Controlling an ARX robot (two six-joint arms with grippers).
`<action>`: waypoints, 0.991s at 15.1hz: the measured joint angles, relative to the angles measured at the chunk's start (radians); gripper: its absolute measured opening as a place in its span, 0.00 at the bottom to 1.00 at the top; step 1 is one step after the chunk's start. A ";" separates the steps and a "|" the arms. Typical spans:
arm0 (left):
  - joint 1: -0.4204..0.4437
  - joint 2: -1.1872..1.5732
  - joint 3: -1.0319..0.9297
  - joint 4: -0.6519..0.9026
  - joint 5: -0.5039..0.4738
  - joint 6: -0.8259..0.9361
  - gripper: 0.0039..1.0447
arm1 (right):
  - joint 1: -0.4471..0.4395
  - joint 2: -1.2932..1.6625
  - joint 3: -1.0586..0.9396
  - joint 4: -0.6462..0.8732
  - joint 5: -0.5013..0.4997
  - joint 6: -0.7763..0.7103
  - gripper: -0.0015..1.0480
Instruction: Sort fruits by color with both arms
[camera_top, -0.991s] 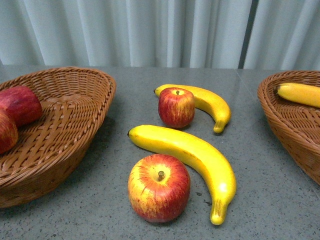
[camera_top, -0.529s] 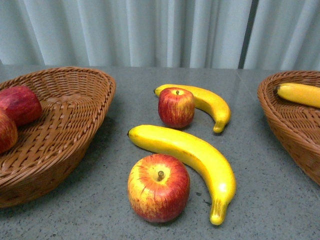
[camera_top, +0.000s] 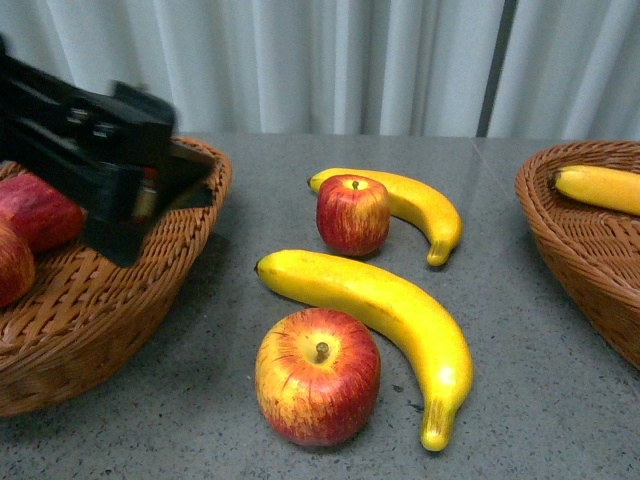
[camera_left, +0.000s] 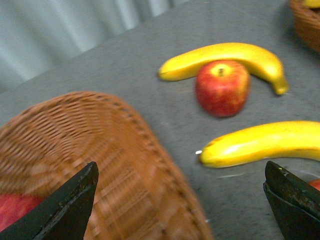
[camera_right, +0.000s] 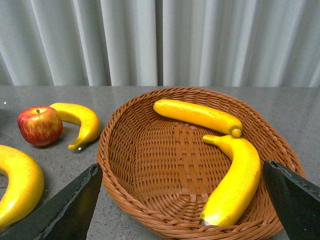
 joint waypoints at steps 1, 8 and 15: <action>-0.070 0.059 0.036 -0.026 0.055 0.005 0.94 | 0.000 0.000 0.000 0.000 0.000 0.000 0.94; -0.230 0.210 0.029 -0.024 0.046 0.071 0.94 | 0.000 0.000 0.000 0.000 0.000 0.000 0.94; -0.231 0.281 -0.010 0.017 0.066 0.056 0.94 | 0.000 0.000 0.000 0.000 0.000 0.000 0.94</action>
